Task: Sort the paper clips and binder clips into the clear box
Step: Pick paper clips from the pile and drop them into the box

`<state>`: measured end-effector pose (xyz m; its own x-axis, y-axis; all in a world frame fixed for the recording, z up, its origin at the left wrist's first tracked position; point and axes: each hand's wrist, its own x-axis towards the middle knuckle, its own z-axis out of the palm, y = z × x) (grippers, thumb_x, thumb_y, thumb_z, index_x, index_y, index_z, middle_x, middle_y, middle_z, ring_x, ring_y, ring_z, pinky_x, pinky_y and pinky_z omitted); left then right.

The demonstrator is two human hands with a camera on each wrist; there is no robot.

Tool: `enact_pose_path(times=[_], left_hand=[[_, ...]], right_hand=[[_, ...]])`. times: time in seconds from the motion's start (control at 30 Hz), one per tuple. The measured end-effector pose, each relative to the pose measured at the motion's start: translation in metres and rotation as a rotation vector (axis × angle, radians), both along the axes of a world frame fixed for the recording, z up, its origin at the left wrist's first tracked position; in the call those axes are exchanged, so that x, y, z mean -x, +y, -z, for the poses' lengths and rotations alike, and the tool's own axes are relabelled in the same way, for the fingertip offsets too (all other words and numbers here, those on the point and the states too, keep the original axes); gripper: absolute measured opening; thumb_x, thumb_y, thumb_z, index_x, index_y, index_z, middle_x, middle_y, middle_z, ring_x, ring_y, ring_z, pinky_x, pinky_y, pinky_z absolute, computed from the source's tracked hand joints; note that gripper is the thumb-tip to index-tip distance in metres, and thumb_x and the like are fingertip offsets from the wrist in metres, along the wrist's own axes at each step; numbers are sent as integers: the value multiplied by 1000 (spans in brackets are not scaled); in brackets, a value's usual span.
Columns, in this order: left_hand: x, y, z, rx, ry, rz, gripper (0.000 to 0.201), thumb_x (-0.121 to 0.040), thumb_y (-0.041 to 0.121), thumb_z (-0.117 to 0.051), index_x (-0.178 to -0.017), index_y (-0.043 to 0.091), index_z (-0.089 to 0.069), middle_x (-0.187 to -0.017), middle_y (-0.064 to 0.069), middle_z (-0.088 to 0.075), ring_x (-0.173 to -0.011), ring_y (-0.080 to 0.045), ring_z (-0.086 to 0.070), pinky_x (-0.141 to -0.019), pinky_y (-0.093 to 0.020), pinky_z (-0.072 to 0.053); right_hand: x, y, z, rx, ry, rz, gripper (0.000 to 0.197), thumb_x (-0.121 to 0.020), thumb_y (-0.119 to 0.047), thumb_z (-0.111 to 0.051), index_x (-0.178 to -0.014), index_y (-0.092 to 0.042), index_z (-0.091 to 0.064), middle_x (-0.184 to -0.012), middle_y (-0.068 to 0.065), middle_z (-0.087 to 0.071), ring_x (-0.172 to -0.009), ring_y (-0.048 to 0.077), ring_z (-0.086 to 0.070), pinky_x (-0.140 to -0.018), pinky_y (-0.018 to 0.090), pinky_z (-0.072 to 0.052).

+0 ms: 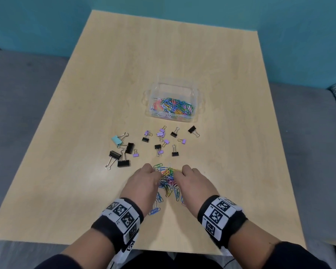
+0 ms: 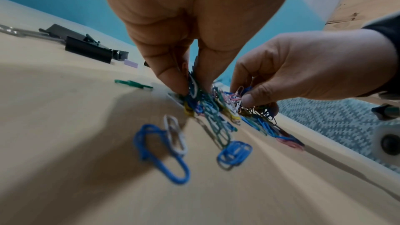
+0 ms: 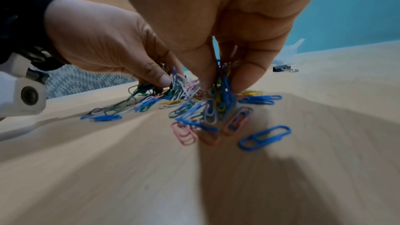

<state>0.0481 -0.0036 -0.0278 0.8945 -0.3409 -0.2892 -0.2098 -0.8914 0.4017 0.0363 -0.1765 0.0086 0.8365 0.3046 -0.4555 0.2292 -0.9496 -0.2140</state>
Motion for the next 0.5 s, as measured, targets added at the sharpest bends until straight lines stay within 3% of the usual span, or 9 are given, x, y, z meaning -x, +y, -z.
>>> enact_pose_path(times=[0.2,0.3,0.4,0.5], left_hand=[[-2,1,-12,15,4,-20,14,-77,5,-62,-81,18,-59,-82,2,-47,-63,-22,-52,-54,-38,-50],[-3,1,-19,41,8,-30,10,-82,8,-57,-77,16,-55,-81,2,-46,-62,-23,-52,-56,-38,-49],[-5,1,-29,124,53,-91,9,-87,17,-55,-80,20,-60,-84,6,-49,-69,-17,-54,-62,-30,-46],[-14,3,-39,265,140,-203,11,-85,21,-60,-77,28,-63,-83,10,-55,-73,-8,-55,-67,-26,-44]], right_hand=[[-2,-7,-8,-43,-43,-12,41,-70,6,-56,-105,-12,-46,-103,8,-42,-78,22,-30,-62,35,-26],[-3,-11,-12,-85,-55,-29,38,-69,3,-61,-101,-13,-47,-98,7,-42,-76,22,-30,-62,35,-26],[-6,-16,-13,-152,-45,46,28,-75,-6,-65,-94,-17,-48,-89,-1,-39,-70,22,-36,-60,33,-29],[-12,-24,-14,-351,14,260,6,-88,-19,-57,-86,-23,-53,-85,-7,-47,-72,16,-49,-63,29,-38]])
